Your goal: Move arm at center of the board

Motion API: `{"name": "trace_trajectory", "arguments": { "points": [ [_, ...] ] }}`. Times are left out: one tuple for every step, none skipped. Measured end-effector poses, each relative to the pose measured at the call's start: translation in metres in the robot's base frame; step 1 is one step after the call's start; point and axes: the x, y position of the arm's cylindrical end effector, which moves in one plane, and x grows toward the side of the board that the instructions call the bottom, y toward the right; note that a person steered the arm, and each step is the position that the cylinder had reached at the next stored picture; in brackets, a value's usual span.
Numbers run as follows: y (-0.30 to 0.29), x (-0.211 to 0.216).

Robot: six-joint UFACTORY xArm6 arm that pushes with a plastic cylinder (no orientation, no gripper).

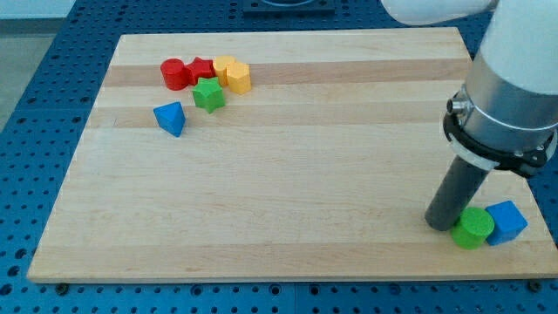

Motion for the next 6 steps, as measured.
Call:
{"name": "trace_trajectory", "arguments": {
  "points": [
    [-0.018,-0.01],
    [-0.047,-0.06],
    [-0.092,-0.125],
    [-0.159,-0.182],
    [-0.19,-0.238],
    [-0.19,-0.291]
  ]
}}
